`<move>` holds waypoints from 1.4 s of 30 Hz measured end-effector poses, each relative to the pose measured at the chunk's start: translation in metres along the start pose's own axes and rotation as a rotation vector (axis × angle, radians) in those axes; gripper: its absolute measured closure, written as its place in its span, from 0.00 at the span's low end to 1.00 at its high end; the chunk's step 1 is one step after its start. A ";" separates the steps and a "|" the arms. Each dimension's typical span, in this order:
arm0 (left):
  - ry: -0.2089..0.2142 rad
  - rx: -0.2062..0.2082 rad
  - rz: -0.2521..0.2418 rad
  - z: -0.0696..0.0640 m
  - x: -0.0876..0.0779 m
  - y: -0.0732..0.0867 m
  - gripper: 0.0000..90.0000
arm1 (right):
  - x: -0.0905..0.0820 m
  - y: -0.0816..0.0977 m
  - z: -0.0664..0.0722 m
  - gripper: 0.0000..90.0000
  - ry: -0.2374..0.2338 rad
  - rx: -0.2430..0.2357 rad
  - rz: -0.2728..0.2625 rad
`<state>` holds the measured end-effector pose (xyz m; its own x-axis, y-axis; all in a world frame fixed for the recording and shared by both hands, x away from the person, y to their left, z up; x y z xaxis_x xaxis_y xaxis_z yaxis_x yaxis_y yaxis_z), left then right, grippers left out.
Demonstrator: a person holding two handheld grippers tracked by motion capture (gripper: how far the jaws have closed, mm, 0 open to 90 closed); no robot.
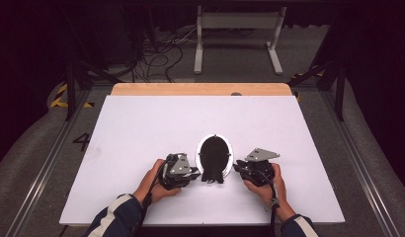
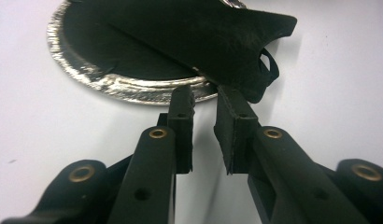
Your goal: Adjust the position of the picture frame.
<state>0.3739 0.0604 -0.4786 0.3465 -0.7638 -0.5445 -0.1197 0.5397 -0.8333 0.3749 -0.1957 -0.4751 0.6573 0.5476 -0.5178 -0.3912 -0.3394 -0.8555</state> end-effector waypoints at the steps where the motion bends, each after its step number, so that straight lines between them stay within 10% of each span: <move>1: 0.002 -0.003 0.001 0.000 -0.004 0.001 0.80 | -0.003 0.000 0.001 0.81 -0.008 -0.002 -0.002; 10: -0.046 -0.044 -0.049 0.002 -0.044 0.014 0.48 | -0.021 -0.002 0.014 0.72 -0.071 -0.029 -0.004; 15: -0.142 -0.090 -0.056 0.001 -0.074 0.034 0.31 | -0.022 -0.001 0.025 0.69 -0.109 -0.042 0.020; 25: -0.233 -0.138 -0.042 0.008 -0.115 0.071 0.29 | -0.013 0.003 0.044 0.80 -0.208 -0.116 0.095; 42: -0.219 -0.154 -0.012 0.009 -0.109 0.074 0.28 | -0.001 0.007 0.049 0.81 -0.243 -0.100 0.124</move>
<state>0.3352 0.1868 -0.4800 0.5402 -0.6661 -0.5143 -0.2484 0.4577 -0.8537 0.3398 -0.1611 -0.4815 0.4301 0.6602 -0.6158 -0.3859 -0.4822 -0.7865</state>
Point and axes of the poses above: each handheld gripper's, and its own axes: x roughly forward along the jaws, y roughly out of its underside, z roughly to its left, the point moved 4 cm from there along x, roughly forward along the jaws, and after that the axes turned 9 degrees about -z, right-handed, at the moved point
